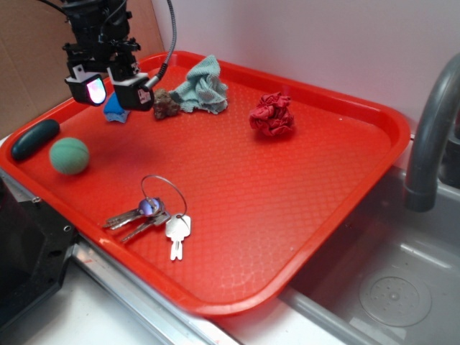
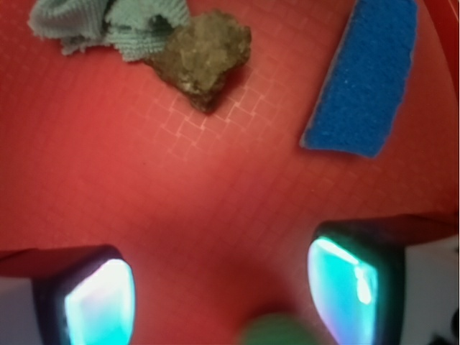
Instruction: Grab the rock.
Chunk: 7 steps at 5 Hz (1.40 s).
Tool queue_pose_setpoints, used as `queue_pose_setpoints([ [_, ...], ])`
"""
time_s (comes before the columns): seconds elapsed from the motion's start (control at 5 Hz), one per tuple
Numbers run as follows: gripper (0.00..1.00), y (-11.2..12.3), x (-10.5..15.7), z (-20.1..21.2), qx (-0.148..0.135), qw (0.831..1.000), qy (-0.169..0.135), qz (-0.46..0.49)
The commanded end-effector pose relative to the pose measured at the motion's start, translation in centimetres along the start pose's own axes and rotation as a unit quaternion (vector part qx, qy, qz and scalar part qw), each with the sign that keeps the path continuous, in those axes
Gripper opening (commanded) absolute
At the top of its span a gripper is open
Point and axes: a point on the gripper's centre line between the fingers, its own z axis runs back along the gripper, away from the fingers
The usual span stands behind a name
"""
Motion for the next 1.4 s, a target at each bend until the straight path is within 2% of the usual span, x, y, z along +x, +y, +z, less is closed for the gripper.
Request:
queue_pose_setpoints([
  [0.0, 1.0, -0.5, 0.9, 0.6, 0.063, 0.995, -0.077, 0.023],
  [0.2, 1.0, -0.2, 3.6, -0.1, 0.088, 0.991, -0.102, 0.0],
  [0.4, 1.0, -1.3, 5.4, -0.5, 0.086, 0.987, -0.107, -0.084],
  [0.8, 1.0, -0.6, 5.4, -2.9, 0.055, 0.984, -0.079, -0.151],
  [1.2, 1.0, 0.0, 6.1, -3.8, 0.082, 0.985, -0.06, -0.143],
])
